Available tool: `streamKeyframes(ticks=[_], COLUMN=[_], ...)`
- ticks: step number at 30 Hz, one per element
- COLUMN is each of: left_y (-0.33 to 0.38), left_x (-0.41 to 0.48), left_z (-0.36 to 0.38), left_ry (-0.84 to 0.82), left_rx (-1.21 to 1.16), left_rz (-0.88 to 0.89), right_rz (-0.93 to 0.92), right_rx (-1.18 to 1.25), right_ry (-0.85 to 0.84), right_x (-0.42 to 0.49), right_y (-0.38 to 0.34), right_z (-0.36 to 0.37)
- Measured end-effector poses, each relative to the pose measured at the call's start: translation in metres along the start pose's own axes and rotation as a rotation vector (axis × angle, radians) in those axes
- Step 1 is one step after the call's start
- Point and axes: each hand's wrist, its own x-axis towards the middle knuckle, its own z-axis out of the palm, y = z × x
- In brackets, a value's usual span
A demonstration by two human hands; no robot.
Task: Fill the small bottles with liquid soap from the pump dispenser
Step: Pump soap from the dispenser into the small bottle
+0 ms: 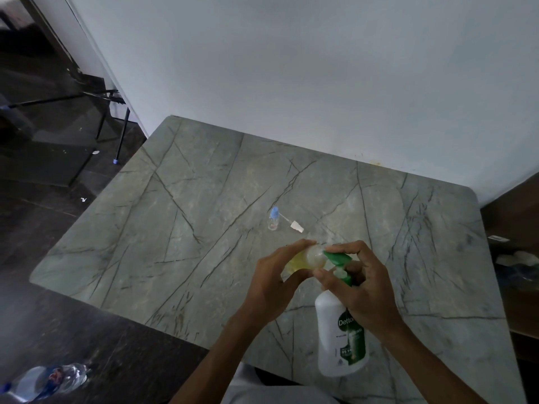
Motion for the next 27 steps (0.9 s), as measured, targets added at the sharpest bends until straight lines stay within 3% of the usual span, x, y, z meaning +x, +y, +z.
streamKeyframes(ticks=[10,18,27], left_y=[0.002,-0.007,-0.009], left_x=[-0.001,-0.006,-0.010], left_z=[0.000,-0.002,-0.002], left_ry=[-0.009,-0.001,0.030], left_rx=[-0.002,-0.032,-0.043], left_rz=[0.012,-0.008,-0.007], right_rz=[-0.054,0.003,-0.033], right_rx=[-0.061,-0.070,-0.108], right_ry=[0.055,-0.062,-0.020], right_x=[0.001,0.000,0.001], right_y=[0.003,0.003,0.008], right_z=[0.000,0.001,0.006])
